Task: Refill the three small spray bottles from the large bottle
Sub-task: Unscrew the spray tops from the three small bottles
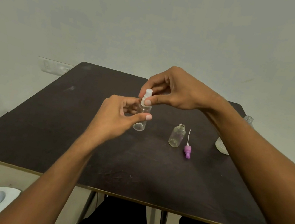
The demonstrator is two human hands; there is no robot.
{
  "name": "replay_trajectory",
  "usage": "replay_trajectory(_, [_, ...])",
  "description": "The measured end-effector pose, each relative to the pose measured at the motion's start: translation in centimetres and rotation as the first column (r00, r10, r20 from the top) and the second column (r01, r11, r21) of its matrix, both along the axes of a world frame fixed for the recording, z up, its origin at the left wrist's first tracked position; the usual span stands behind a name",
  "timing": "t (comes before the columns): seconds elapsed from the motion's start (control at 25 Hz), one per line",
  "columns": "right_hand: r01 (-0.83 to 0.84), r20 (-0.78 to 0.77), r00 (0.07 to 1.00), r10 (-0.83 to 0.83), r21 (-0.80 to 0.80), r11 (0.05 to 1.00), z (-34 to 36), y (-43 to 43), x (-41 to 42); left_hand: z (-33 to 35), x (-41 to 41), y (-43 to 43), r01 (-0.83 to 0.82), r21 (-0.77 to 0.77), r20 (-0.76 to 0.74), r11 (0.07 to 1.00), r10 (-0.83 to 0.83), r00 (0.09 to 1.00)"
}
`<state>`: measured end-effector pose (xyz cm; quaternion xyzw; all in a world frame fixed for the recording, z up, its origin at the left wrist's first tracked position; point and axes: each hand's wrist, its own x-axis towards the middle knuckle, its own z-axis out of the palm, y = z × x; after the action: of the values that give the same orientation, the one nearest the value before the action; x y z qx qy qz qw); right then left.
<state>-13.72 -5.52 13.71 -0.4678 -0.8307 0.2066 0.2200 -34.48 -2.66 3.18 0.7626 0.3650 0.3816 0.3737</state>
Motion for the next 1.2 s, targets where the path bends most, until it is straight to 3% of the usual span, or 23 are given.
replay_trajectory(0.12, [-0.051, 0.044, 0.998, 0.052, -0.036, 0.998, 0.3, -0.4, -0.2, -0.1, -0.5, -0.2, -0.006, -0.011, -0.011, 1.0, 0.006, 1.0])
replay_trajectory(0.32, [0.192, 0.267, 0.931, -0.248, 0.218, 0.957, 0.3, -0.8, -2.3, -0.7, -0.2, -0.5, -0.115, 0.01, 0.022, 0.993, 0.115, 0.993])
replay_trajectory(0.4, [0.234, 0.286, 0.913, -0.291, 0.219, 0.947, 0.3, -0.7, -2.9, -0.6, 0.1, -0.6, -0.142, 0.031, 0.016, 0.989, 0.142, 0.99])
replay_trajectory(0.88, [-0.037, 0.417, 0.909, -0.006, 0.094, 0.995, 2.2, -0.9, -2.7, -0.6, -0.3, -1.1, -0.084, -0.018, 0.084, 0.996, 0.085, 0.993])
replay_trajectory(1.08, [0.147, 0.366, 0.905, -0.216, 0.209, 0.967, 1.6, -0.7, -3.4, -0.6, -0.1, -1.0, -0.146, 0.022, 0.074, 0.989, 0.144, 0.987])
replay_trajectory(1.2, [0.146, 0.411, 0.89, -0.197, 0.153, 0.977, 1.6, -0.6, -3.5, -0.7, 0.2, -1.1, -0.134, 0.019, 0.086, 0.991, 0.132, 0.988])
